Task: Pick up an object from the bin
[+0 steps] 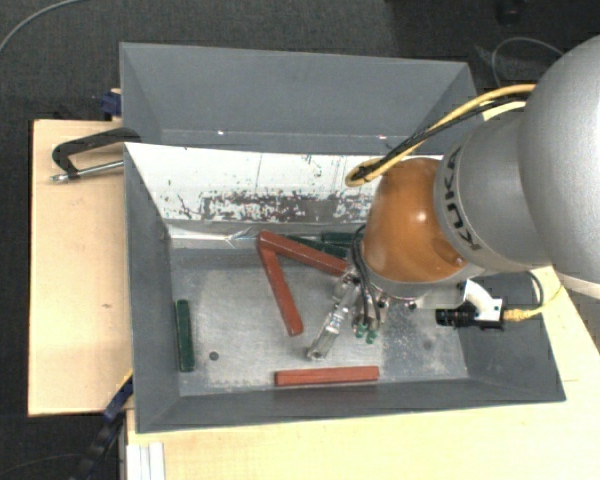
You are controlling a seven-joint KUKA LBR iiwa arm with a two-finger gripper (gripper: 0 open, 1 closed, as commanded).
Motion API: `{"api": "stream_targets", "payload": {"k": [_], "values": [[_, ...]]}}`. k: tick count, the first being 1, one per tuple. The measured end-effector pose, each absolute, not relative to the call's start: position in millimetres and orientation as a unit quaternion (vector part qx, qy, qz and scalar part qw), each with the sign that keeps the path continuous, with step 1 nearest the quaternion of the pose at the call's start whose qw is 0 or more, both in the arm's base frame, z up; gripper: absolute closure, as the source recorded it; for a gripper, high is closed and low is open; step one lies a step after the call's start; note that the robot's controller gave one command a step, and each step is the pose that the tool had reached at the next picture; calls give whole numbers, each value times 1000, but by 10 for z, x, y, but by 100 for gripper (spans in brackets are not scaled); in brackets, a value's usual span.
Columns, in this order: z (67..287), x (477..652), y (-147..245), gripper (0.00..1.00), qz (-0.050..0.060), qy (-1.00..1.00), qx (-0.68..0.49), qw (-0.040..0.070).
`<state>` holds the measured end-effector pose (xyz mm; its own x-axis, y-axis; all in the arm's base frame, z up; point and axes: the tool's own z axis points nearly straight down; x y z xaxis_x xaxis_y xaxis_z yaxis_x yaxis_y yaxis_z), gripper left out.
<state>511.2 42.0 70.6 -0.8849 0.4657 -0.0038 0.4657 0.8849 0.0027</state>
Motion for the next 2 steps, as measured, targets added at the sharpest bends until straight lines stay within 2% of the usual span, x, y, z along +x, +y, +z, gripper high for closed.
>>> {"api": "stream_targets", "payload": {"k": [1,2], "values": [[1005,5604,15,0,1,946,325,6],[2074,5800,-211,0,1,968,250,4]]}}
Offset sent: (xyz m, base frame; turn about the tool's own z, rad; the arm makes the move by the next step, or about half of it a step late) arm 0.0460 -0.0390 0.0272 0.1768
